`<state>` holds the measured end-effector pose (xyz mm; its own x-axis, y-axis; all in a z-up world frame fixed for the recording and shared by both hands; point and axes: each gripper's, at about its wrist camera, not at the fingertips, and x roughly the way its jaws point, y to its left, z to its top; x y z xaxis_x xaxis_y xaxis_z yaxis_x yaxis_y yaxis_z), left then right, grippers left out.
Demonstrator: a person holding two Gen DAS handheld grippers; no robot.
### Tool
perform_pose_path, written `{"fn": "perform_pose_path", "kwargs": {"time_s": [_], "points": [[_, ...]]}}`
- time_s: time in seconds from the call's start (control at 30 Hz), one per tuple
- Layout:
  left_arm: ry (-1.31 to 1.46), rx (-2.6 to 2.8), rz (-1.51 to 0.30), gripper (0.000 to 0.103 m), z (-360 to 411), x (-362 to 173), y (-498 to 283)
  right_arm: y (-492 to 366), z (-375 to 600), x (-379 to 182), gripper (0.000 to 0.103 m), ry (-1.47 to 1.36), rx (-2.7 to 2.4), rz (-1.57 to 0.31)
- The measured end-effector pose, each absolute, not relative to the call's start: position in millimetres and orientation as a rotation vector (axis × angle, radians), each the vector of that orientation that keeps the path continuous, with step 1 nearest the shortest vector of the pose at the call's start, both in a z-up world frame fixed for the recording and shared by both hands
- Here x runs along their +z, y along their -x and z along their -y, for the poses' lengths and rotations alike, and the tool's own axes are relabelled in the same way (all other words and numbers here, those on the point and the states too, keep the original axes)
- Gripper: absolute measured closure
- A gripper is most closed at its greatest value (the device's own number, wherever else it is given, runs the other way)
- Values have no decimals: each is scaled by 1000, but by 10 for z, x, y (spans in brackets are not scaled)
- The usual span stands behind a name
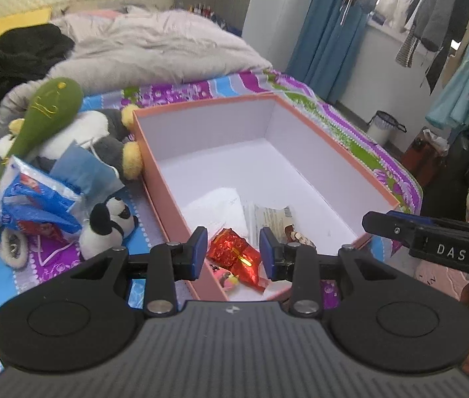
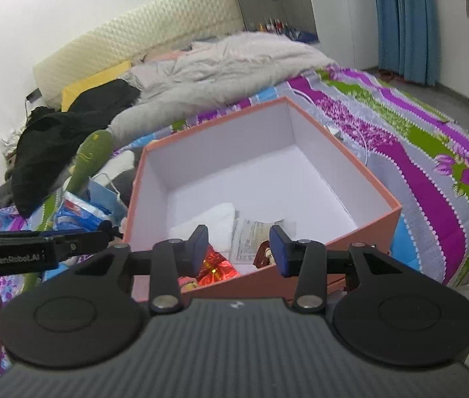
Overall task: Organize soft objects
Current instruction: 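Withdraw both grippers from the box back toward the pile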
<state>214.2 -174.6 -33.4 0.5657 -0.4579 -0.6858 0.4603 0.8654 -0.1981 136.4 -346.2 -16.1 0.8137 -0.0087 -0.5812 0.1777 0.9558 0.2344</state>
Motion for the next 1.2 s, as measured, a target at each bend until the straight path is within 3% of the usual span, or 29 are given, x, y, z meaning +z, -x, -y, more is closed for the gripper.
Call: {"fn": "perform_pose_path", "kwargs": {"time_s": [0.43, 0.9, 1.0, 1.2], "points": [[4, -511, -698, 63, 1264, -175, -1423, -704, 3091, -91, 59, -305, -87, -491], [43, -497, -665, 63, 846, -4, -879, -263, 2565, -60, 59, -217, -27, -490], [33, -496, -666, 55, 765, -38, -769, -201, 2470, -101, 59, -204, -14, -503], [56, -474, -688, 55, 598, -137, -591, -153, 2275, -193, 59, -176, 5, -529]]}}
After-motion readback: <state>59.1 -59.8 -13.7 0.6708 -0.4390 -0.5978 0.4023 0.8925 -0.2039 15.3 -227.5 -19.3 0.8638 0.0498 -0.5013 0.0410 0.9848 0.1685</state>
